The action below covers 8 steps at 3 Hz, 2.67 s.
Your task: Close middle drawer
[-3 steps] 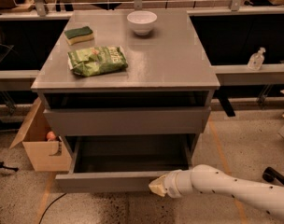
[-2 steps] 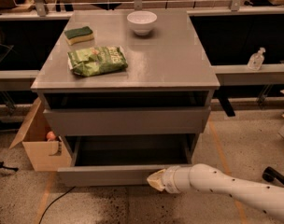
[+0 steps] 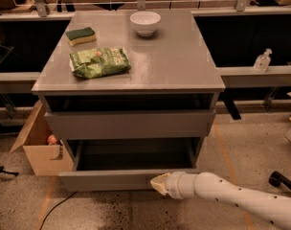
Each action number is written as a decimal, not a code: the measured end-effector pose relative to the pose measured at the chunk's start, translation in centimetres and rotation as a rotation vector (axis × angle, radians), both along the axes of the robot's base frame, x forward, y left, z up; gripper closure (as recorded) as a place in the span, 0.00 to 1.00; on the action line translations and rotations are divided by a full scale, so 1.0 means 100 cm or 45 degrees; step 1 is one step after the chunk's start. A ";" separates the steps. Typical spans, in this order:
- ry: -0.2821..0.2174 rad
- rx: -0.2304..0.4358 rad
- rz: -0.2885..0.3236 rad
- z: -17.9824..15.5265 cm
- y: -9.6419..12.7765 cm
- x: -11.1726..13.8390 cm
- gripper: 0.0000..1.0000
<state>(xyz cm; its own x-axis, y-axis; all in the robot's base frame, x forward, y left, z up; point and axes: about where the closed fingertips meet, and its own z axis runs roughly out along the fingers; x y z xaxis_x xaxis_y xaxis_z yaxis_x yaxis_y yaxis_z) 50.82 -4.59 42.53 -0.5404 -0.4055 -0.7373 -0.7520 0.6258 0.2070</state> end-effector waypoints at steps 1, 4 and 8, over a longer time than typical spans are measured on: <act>-0.063 0.031 -0.093 -0.003 0.004 0.015 1.00; -0.334 0.060 -0.266 0.012 0.011 0.093 1.00; -0.210 0.021 -0.295 0.000 -0.014 0.066 1.00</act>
Offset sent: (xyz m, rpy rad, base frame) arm 0.0718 0.0030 0.0089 0.0088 -0.2315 -0.2458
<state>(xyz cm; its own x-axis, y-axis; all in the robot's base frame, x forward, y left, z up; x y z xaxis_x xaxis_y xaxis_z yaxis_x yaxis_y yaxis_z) 57.45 -5.95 42.53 -0.4893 -0.2724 -0.8285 -0.6135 0.7827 0.1050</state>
